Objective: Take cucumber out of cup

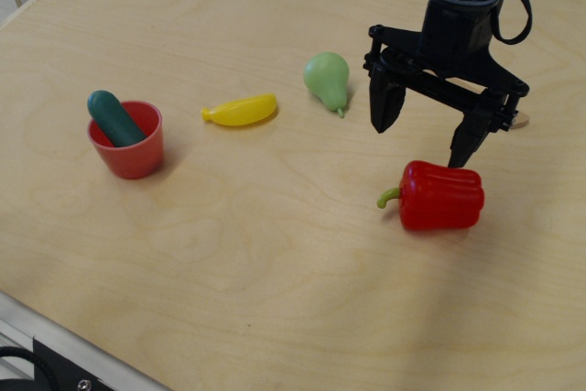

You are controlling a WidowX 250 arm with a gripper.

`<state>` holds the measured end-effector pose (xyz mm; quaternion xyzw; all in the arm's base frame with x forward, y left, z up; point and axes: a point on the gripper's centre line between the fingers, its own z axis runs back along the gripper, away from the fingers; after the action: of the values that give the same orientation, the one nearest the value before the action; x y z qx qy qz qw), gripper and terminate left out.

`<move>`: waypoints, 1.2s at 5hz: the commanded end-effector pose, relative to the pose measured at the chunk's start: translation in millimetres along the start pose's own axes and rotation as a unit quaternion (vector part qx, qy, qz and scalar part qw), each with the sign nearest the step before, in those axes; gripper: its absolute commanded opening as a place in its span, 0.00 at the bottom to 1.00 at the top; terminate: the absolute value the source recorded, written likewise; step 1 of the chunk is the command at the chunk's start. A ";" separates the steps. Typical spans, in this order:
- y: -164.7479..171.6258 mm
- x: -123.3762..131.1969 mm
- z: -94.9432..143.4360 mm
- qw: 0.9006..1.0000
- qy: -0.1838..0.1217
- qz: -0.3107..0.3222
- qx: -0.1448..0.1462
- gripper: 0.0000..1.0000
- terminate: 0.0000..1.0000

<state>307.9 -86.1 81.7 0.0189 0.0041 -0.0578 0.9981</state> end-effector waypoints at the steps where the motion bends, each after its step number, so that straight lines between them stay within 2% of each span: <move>1: 0.0 0.0 0.0 1.000 0.000 0.000 0.000 1.00 0.00; 2: 15.7 -18.7 12.7 0.992 0.002 0.125 0.013 1.00 0.00; 3: 33.6 -40.5 23.4 0.968 -0.014 0.248 0.012 1.00 0.00; 4: 59.1 -68.0 27.2 0.929 -0.015 0.367 0.048 1.00 0.00; 5: 83.4 -90.2 19.0 0.875 -0.020 0.481 0.051 1.00 0.00; 6: 112.3 -105.4 8.1 0.808 -0.020 0.585 0.066 1.00 0.00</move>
<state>218.6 49.3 85.6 0.0890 -0.0130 0.5342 0.8406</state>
